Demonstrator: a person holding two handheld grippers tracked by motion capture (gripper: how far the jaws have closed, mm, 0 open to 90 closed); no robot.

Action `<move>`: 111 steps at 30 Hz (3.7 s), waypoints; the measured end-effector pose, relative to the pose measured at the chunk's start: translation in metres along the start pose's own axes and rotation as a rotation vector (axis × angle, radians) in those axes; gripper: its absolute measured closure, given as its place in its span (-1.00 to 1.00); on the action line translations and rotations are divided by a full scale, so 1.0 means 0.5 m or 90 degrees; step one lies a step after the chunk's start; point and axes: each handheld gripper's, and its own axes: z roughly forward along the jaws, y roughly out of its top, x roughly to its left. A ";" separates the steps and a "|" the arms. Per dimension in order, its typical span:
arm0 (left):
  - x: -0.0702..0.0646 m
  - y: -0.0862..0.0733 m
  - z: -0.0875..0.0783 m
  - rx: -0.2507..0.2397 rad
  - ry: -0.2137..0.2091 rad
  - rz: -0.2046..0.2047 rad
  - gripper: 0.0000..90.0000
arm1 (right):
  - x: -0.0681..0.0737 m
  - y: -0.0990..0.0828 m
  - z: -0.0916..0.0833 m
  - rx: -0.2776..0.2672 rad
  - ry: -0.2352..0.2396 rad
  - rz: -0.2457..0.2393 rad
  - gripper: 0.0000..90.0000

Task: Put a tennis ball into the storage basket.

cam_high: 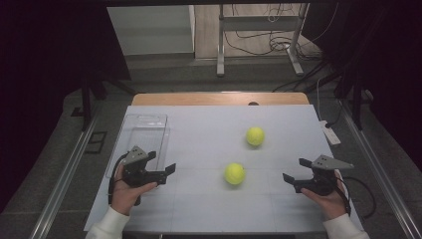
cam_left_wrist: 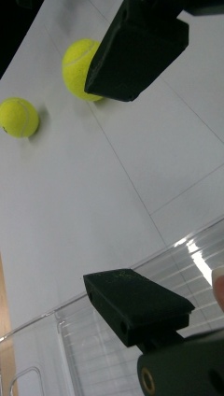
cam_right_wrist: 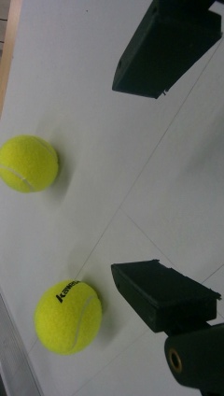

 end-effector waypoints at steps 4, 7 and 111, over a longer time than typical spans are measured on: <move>-0.008 0.008 0.009 0.002 -0.005 0.006 -0.77 | 0.000 -0.001 -0.002 0.003 -0.001 -0.001 -0.74; -0.011 0.015 0.015 0.004 -0.008 0.011 -0.76 | -0.001 -0.003 -0.002 0.001 -0.002 0.001 -0.74; -0.133 0.150 0.176 0.050 -0.127 0.103 -0.77 | -0.006 -0.006 0.002 0.015 -0.015 -0.011 -0.74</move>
